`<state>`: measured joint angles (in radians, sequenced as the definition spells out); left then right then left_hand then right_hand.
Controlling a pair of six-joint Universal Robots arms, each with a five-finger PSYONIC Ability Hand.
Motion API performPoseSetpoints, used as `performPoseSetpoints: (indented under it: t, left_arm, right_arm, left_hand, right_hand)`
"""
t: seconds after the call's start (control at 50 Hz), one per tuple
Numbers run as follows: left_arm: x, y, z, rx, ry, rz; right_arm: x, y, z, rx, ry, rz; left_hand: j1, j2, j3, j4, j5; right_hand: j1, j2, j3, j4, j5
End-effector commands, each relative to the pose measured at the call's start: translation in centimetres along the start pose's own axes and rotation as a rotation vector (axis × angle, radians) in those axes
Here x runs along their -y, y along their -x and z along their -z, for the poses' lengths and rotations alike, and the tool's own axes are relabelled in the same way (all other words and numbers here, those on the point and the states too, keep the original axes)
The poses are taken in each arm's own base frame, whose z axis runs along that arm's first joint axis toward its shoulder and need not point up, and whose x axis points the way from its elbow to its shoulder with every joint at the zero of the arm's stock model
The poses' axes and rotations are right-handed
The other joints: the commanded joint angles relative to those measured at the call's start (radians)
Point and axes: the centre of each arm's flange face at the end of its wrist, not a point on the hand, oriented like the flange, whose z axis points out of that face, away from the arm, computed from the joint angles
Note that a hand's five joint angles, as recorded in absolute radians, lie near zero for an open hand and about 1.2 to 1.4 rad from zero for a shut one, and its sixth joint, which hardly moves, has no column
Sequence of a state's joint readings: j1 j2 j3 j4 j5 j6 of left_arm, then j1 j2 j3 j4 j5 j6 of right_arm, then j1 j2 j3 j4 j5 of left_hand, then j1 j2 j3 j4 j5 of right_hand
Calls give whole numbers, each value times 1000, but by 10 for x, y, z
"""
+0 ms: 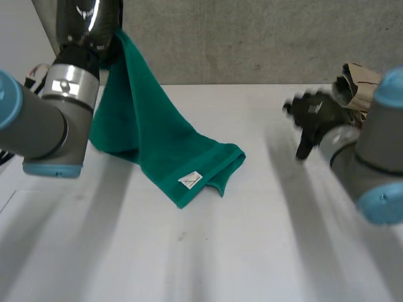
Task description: Fold the laundry.
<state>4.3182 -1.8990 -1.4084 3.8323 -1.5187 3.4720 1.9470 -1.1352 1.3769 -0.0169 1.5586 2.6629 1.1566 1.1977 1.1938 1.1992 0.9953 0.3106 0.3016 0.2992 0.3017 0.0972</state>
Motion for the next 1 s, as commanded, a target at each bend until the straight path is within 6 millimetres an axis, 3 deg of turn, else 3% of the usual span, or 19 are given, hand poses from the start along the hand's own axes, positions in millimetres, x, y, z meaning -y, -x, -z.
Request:
performPoseSetpoints:
  t: [0.02,0.12,0.22,0.34,0.48,0.64,0.7,0.74,0.84,0.86,0.88,0.96,1.0]
  left_arm:
    - [9,5,9,2,5,-5]
    - [49,15,11,16,-54,-1]
    - [90,24,18,14,-86,11]
    - [146,23,31,-6,-169,45]
    - [191,15,45,-50,-237,93]
    - [199,15,48,-50,-247,102]
    - [195,13,47,-53,-237,101]
    - [192,13,47,-52,-230,101]
    - [179,16,46,-28,-188,89]
    - [173,18,46,-20,-172,82]
    - [169,19,46,-15,-159,76]
    - [145,29,47,16,-98,44]
    - [129,38,47,38,-55,22]
  right_arm:
    - [-21,41,20,148,76,-104]
    - [-10,56,23,193,51,-253]
    - [-5,86,11,262,49,-420]
    - [8,121,-1,334,13,-507]
    - [22,159,-8,435,-36,-549]
    - [16,188,-7,584,13,-677]
    - [9,193,-8,594,46,-718]
    - [6,191,-9,576,55,-726]
    - [17,169,-5,518,21,-683]
    - [24,158,-4,497,-2,-665]
    - [38,132,-3,452,-58,-627]
    - [53,58,-4,300,-146,-455]
    - [55,40,-3,256,-157,-369]
  left_hand:
    - [240,199,202,197,226]
    - [240,199,202,197,226]
    - [240,199,202,197,226]
    - [240,199,202,197,226]
    - [240,199,202,197,226]
    - [240,199,202,197,226]
    - [240,199,202,197,226]
    - [240,199,202,197,226]
    - [240,199,202,197,226]
    - [240,199,202,197,226]
    - [240,199,202,197,226]
    - [240,199,202,197,226]
    - [240,199,202,197,226]
  right_hand:
    - [-29,-20,-17,-20,10]
    - [-90,-81,-79,-81,-52]
    - [-136,-127,-125,-127,-97]
    - [-136,-127,-125,-127,-97]
    - [-136,-127,-125,-127,-97]
    - [-129,-120,-118,-120,-90]
    - [494,503,506,503,533]
    - [1082,1091,1094,1091,1121]
    - [1086,1095,1097,1095,1124]
    - [1086,1095,1097,1095,1124]
    - [1086,1095,1097,1095,1124]
    - [1086,1095,1097,1095,1124]
    - [1086,1095,1097,1095,1124]
